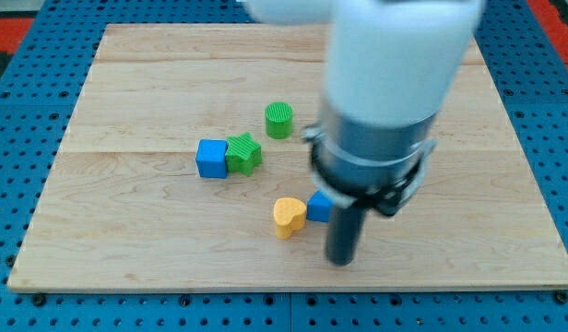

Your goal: Push the yellow heart a bit up towards the center right

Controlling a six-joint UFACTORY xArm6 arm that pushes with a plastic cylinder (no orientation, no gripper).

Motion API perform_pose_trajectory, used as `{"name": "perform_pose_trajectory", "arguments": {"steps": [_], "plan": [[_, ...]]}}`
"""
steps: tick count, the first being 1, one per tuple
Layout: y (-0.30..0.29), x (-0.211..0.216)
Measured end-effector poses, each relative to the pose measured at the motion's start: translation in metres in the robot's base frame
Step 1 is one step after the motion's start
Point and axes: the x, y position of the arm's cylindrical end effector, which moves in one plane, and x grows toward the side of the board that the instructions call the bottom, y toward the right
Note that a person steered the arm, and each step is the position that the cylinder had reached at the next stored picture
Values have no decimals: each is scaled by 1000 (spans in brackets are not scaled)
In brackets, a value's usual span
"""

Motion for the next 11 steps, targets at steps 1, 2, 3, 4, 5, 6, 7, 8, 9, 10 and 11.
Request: {"name": "perform_pose_trajectory", "arguments": {"steps": [1, 2, 3, 4, 5, 6, 7, 8, 9, 10, 11], "plan": [[-14, -19], [-37, -54], [-75, -6], [-96, -35], [-52, -53], [-69, -81], [-83, -89], [-37, -91], [-2, -102], [51, -155], [78, -180]]}}
